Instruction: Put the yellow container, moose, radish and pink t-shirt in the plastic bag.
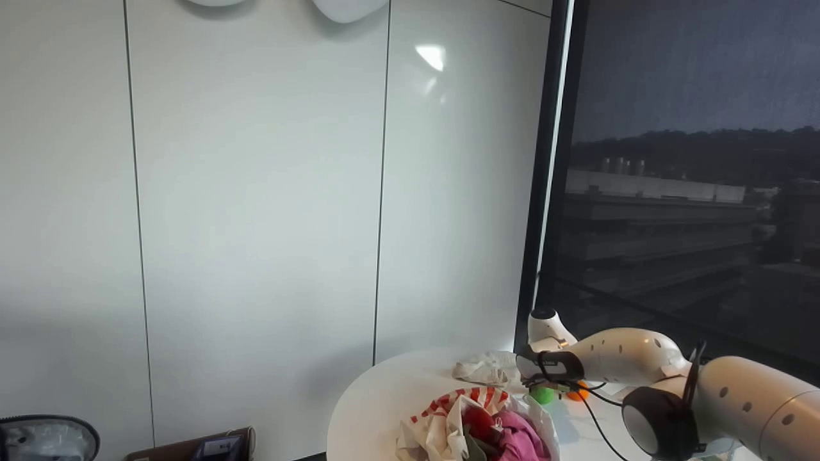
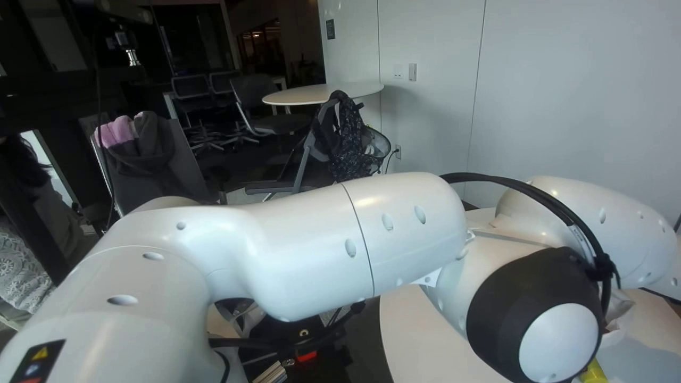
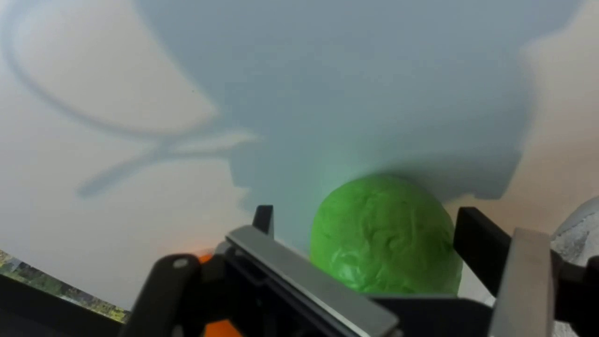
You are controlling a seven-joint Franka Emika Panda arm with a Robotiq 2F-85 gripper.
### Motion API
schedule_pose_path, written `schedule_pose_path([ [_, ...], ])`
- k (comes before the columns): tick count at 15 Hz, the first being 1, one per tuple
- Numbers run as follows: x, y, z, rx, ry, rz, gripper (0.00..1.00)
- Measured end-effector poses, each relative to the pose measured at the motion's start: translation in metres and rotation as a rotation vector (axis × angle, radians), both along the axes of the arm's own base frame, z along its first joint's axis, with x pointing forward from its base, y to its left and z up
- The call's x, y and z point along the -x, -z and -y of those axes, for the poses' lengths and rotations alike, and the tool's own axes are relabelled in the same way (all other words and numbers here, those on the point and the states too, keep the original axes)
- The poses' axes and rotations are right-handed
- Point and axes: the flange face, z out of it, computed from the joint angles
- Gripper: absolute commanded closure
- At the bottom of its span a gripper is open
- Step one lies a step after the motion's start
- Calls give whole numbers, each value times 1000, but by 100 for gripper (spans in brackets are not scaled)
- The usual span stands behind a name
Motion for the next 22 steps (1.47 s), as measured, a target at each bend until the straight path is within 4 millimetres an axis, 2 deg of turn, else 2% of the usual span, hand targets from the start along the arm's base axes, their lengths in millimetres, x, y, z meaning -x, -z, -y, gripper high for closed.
schedule_pose_path([
  [2, 1, 1, 4, 0, -14, 5, 37],
  [8, 4, 11, 11, 13, -90, 11, 83],
  [11, 6, 17, 13, 19, -120, -8, 96],
  [13, 7, 18, 14, 20, -130, -15, 98],
  [14, 7, 18, 15, 17, -132, -19, 94],
  [17, 10, 21, 14, -7, -130, -56, 91],
  [22, 13, 11, 3, -77, -108, -169, 92],
])
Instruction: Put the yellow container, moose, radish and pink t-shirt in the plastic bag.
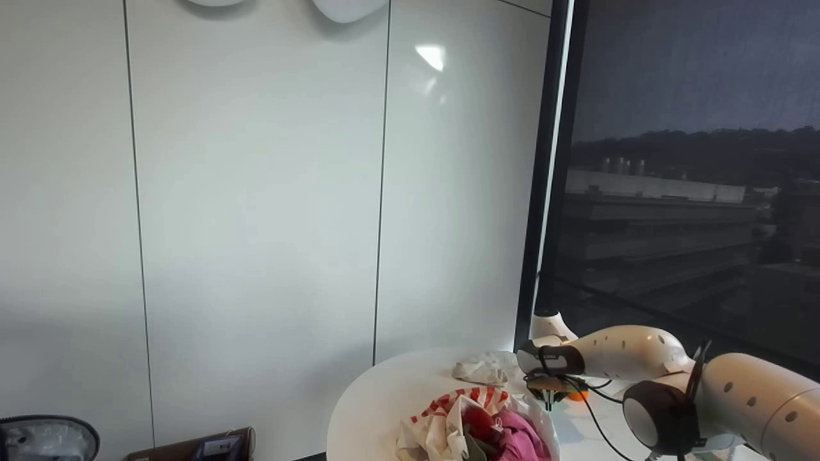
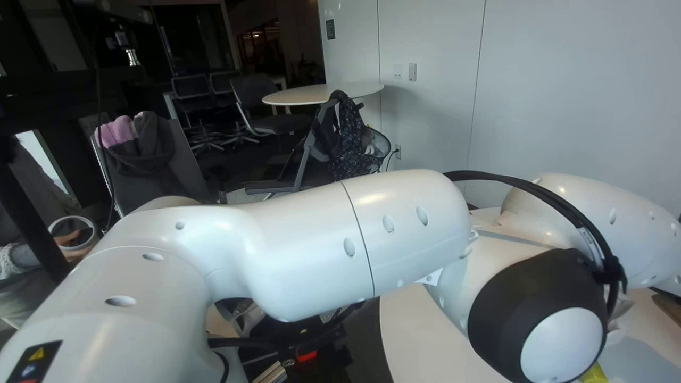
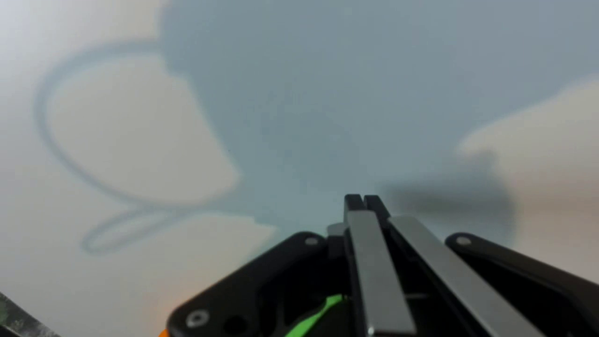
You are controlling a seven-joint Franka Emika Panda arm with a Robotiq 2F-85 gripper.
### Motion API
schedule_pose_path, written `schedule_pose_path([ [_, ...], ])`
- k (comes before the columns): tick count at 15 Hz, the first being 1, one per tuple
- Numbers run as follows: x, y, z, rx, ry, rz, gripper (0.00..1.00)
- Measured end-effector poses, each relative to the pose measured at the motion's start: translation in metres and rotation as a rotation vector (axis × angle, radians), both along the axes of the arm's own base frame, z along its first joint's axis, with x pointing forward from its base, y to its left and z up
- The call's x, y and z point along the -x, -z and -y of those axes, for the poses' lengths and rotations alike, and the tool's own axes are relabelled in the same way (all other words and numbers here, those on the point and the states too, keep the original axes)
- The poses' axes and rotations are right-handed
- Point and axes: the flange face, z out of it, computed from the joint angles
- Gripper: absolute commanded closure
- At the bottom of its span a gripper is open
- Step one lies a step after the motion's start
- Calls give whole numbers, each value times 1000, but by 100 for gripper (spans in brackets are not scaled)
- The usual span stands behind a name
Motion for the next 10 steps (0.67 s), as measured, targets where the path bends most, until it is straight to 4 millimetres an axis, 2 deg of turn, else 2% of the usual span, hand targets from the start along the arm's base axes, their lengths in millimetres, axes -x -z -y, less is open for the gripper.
schedule_pose_path([
  [10, 3, -36, -26, -104, 26, -147, 91],
])
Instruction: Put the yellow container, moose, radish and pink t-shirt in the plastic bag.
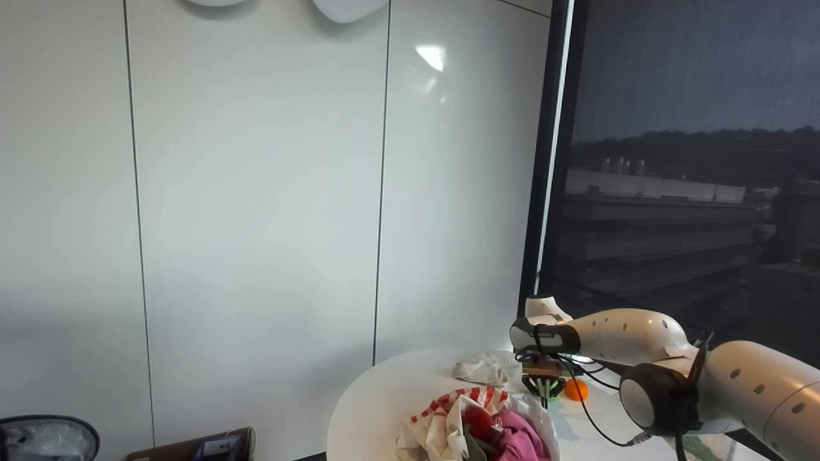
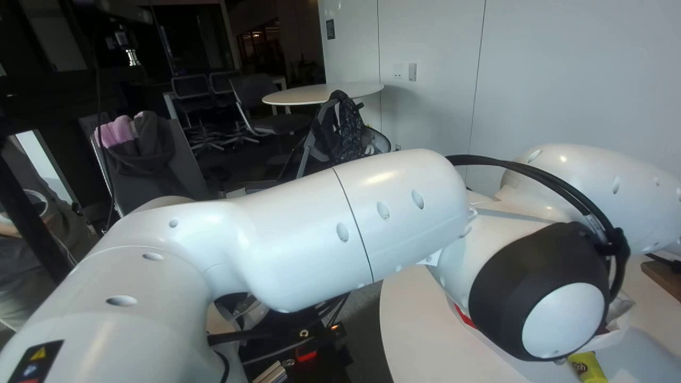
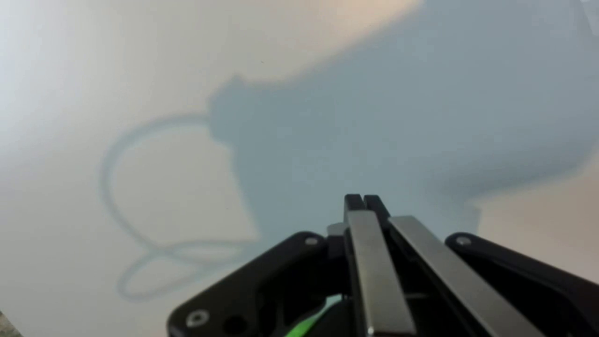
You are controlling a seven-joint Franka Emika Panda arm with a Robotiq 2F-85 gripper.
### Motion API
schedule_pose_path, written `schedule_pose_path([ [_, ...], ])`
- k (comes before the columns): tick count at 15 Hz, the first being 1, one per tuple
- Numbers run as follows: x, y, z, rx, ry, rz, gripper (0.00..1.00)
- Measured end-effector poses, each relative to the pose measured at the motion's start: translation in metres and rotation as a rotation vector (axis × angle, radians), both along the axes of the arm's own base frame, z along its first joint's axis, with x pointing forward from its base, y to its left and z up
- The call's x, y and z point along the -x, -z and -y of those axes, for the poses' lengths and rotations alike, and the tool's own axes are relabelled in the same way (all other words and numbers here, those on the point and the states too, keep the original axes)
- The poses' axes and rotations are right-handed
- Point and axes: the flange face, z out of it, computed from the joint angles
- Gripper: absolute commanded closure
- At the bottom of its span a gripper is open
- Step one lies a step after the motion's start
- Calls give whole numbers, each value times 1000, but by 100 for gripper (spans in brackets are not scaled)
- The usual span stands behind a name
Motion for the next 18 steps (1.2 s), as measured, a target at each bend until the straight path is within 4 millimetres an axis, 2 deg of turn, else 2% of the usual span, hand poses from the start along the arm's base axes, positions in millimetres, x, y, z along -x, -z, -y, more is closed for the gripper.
schedule_pose_path([
  [6, -2, -34, -14, -39, -24, -34, 93],
  [7, -2, -43, -16, -50, -36, -43, 68],
  [9, -2, -66, -21, -68, -66, -54, 67],
  [10, -2, -78, -23, -78, -83, -60, 62],
  [14, 6, -125, -34, -135, -171, -117, 30],
  [18, 25, -169, -52, -233, -284, -211, 2],
])
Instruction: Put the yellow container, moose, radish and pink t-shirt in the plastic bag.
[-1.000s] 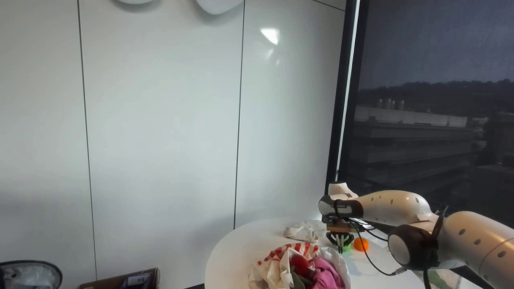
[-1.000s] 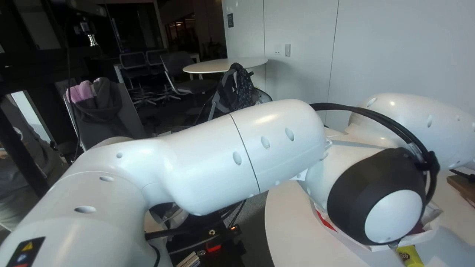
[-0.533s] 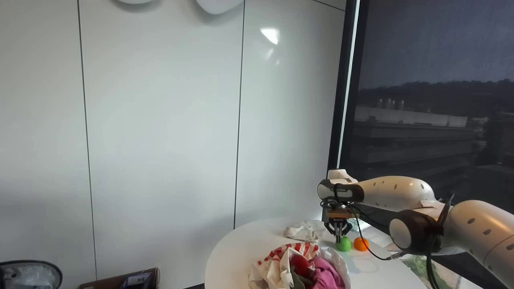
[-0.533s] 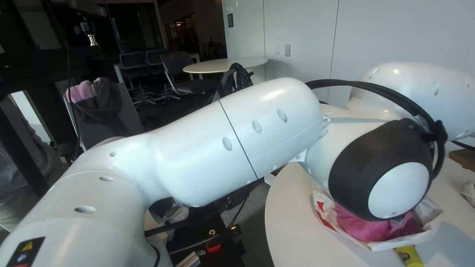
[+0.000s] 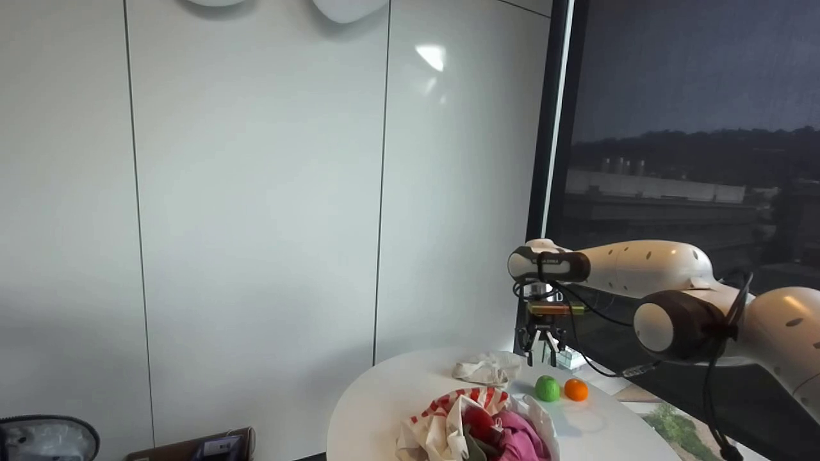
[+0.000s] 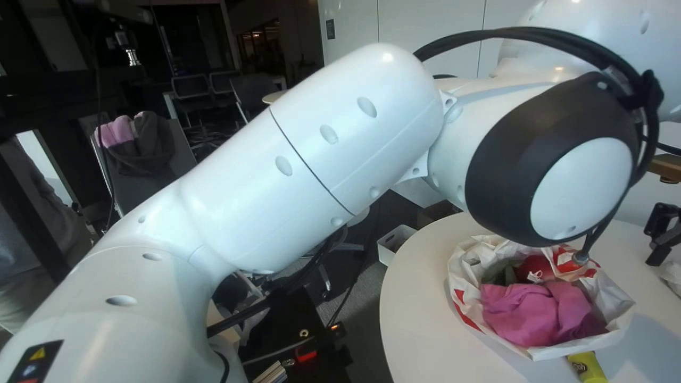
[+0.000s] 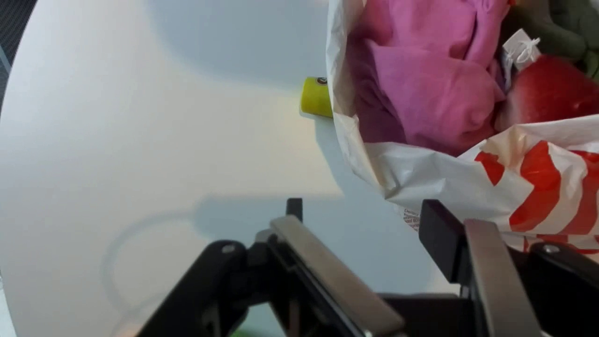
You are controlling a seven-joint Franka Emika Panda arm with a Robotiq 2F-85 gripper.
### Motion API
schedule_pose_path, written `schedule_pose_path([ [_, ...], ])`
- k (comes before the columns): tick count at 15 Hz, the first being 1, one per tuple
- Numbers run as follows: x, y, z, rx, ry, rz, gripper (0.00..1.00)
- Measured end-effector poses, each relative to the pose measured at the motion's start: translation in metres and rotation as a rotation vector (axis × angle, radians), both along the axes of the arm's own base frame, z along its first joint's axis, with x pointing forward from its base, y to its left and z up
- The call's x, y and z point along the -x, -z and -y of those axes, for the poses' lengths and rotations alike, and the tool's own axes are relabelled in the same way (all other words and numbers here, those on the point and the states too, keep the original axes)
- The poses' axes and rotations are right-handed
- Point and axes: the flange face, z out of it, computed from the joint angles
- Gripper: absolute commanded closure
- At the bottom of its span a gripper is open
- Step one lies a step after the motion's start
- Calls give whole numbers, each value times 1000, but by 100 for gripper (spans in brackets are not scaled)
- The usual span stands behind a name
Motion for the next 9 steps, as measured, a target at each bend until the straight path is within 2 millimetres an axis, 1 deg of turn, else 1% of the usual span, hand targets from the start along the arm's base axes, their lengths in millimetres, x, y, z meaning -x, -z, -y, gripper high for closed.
schedule_pose_path([
  [2, 13, -14, -13, -56, -63, -56, 0],
  [4, 28, -21, -27, -97, -111, -110, 0],
  [7, 48, -22, -40, -120, -143, -169, 0],
  [9, 61, -19, -46, -125, -151, -196, 0],
])
